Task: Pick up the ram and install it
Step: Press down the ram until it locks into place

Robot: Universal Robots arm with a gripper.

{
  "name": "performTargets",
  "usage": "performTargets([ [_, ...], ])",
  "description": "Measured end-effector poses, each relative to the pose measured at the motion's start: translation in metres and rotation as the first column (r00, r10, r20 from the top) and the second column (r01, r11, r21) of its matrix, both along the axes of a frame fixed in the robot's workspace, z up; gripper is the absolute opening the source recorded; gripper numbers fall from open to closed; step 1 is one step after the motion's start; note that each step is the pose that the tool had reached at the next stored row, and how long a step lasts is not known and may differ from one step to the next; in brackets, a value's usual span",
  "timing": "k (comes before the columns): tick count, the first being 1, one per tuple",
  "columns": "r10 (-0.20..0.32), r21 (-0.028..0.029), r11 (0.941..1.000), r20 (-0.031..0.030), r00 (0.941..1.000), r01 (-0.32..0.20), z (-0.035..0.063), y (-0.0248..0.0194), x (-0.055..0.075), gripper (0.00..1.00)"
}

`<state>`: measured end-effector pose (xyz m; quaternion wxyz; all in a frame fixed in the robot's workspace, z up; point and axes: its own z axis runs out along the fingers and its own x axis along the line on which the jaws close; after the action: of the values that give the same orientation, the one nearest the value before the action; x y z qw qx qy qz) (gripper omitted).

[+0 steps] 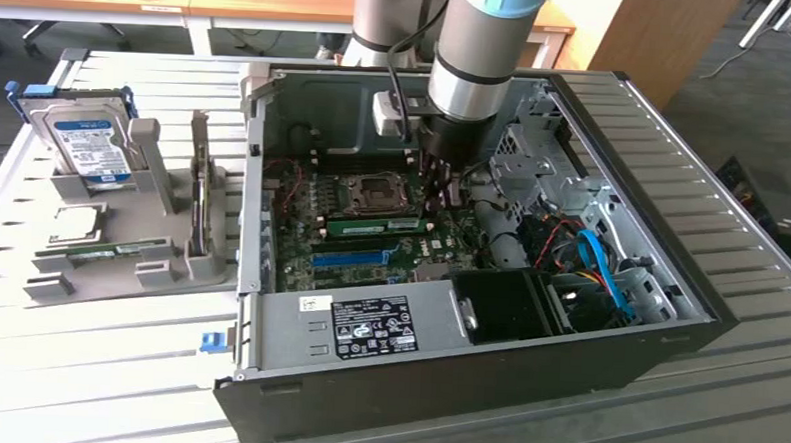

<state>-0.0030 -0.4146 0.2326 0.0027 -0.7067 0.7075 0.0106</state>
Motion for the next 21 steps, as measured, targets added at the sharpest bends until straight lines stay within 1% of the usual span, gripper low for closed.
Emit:
performTargets([
  [4,0.000,0.0001,1.0000,0.0001,1.0000,0.000,-0.0002,0.0020,-0.0005,0.11],
  [21,0.000,-0.0001,1.0000,0.0001,1.0000,0.000,-0.0040,0.0020,-0.0006,0.11],
])
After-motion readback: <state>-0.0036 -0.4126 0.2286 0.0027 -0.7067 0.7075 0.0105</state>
